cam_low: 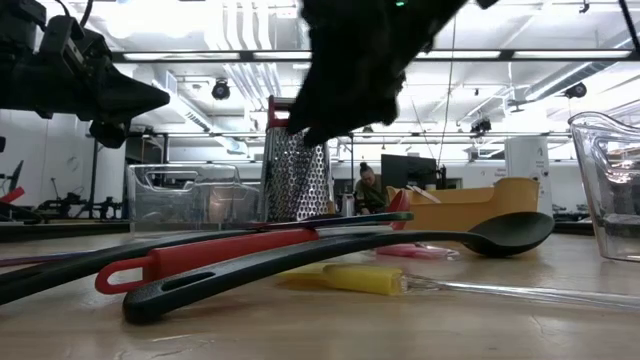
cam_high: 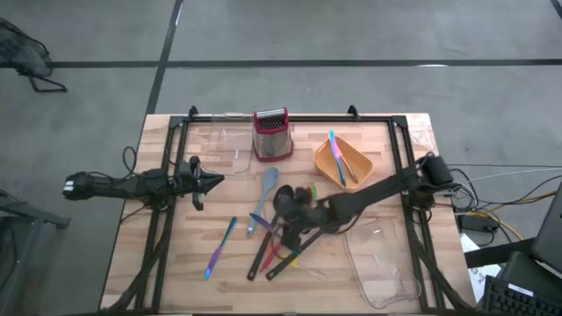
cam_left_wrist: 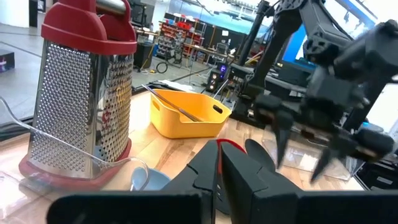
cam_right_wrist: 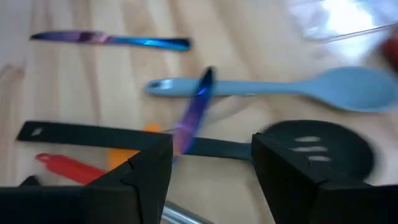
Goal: Pick & Place Kitchen Items
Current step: Put the right blue table knife into the orange bin
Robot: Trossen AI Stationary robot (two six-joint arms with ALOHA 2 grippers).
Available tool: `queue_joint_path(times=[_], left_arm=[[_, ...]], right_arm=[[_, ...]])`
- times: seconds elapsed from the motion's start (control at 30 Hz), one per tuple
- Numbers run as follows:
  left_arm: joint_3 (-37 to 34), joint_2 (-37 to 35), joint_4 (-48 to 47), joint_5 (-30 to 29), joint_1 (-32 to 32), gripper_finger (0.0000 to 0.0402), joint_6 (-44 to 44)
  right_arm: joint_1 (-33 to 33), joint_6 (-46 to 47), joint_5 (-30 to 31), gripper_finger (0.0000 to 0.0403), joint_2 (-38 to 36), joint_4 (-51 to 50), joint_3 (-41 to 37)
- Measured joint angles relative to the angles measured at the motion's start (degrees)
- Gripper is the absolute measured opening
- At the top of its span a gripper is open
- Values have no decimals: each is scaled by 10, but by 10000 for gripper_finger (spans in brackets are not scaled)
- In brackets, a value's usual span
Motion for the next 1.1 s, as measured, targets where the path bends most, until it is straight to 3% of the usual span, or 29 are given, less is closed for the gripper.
queue_joint_path(times=[0.2, 0.47, 0.83, 1.1], left_arm=[[0, 0, 0, 0, 0, 21, 0], [0, 1, -1, 0, 0, 21, 0], [0, 2, -1, 0, 0, 21, 0], [0, 2, -1, 0, 0, 23, 0]], right_arm=[[4, -2, -42, 203, 67, -16, 57], [11, 27, -45, 189, 123, -90, 95], [15, 41, -52, 172, 134, -89, 94], [14, 42, -50, 136, 134, -91, 92]])
